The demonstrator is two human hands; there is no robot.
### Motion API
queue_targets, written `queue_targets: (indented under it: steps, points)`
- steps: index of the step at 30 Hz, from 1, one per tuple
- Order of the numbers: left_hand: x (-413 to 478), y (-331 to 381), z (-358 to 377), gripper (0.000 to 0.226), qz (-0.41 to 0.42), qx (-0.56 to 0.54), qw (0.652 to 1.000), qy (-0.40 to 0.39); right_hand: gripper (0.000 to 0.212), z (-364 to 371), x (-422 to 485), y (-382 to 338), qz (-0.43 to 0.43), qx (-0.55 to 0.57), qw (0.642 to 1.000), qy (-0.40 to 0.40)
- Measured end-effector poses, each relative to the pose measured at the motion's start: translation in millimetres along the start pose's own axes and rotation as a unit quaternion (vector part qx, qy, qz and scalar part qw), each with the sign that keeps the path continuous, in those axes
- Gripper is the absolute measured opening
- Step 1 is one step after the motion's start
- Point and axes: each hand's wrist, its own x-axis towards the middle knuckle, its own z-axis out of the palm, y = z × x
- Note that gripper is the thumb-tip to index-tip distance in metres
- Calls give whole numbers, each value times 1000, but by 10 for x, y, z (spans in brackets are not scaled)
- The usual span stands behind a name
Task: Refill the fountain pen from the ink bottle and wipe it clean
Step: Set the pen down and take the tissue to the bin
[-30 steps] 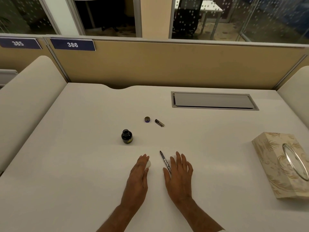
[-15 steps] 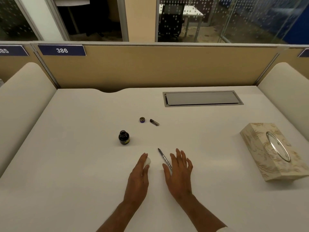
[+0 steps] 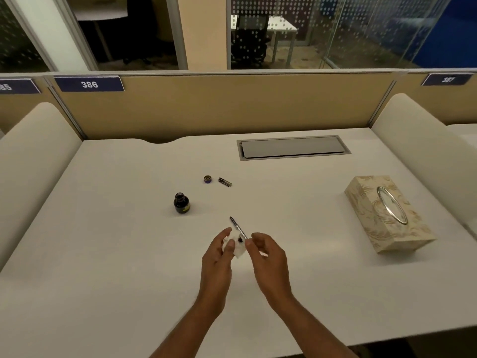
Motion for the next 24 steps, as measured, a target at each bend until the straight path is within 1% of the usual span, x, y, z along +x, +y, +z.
queue_targets:
  steps: [2,4,9,13,17,20,24]
  points:
    - [-207,-4,135,31,0,-18,1000,-24,9,-190,-140,-25,42,67,996,-38]
    - [-443,-29,306,31,8,-25,999,-48,11,-431,-286,-22,76,121,987,-74]
    - [-1106,-218,842,29,14,-24,999,-43,16,-1165,-689,104,124,203,966,-102]
    - [-1613,-405,1262,28,18,12,999,-46,17,-1755,-1058,294,146,235,957,-85]
    - [-2019,-543,1557,23,0,49,997,-54,13,-2199,-1391,476,151,227,961,-52]
    - [-2223,-613,1608,24,4,75,995,-60,8,-2381,-1621,585,144,202,969,-22]
    - [-2421,-773,1562,27,5,114,988,-106,7,-2489,-1904,761,152,184,971,13]
